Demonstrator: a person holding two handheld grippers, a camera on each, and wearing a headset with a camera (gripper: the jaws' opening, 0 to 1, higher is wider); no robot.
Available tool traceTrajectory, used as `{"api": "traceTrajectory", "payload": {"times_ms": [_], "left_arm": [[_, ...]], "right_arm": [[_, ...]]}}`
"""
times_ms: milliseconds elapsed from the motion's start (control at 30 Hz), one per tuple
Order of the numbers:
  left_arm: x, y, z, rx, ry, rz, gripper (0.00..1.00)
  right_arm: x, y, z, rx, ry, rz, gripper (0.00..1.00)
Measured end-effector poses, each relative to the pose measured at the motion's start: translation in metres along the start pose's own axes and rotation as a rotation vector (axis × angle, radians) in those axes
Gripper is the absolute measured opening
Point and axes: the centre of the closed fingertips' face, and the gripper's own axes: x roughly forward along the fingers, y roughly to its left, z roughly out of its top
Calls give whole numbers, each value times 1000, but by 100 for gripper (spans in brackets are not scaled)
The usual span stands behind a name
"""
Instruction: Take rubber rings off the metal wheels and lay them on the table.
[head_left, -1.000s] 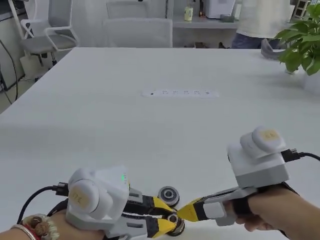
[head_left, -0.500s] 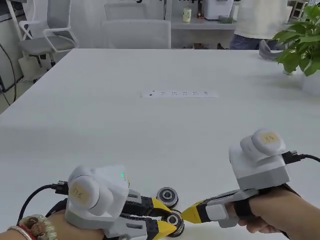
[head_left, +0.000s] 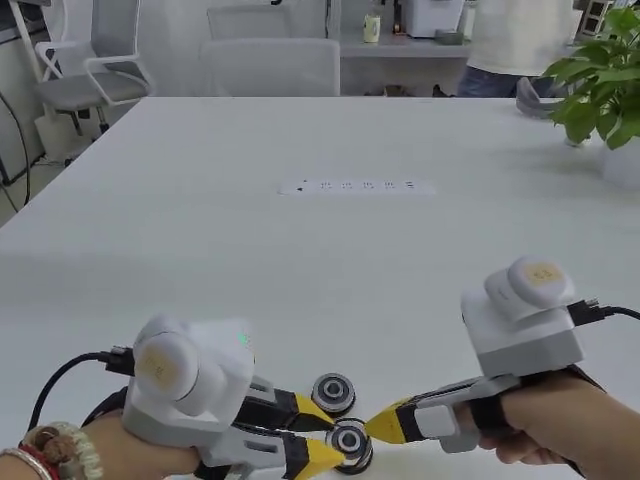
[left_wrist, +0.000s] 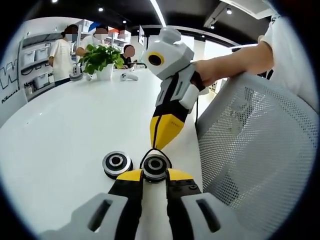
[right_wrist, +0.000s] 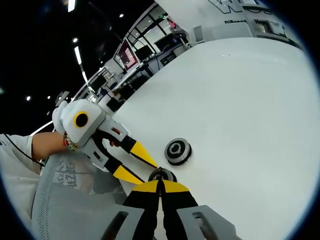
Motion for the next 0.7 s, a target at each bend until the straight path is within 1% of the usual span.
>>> {"api": "traceTrajectory", "payload": {"times_ms": [67, 300, 433, 567, 700], "left_arm": [[-1, 0, 0, -1, 7, 1, 13], [-6, 1, 12, 12, -23, 13, 16], [-6, -1, 14, 12, -27, 12, 18], [-5, -5, 17, 40, -22, 6, 22], [-8, -7, 24, 63, -32, 8, 27]], "right_arm": [[0, 0, 0, 4, -1, 0, 0], [0, 0, 0, 7, 1, 3, 0], [-1, 0, 0, 5, 4, 0, 0], [-1, 0, 0, -4, 4, -2, 0], [-2, 0, 0, -10, 4, -4, 0]]}}
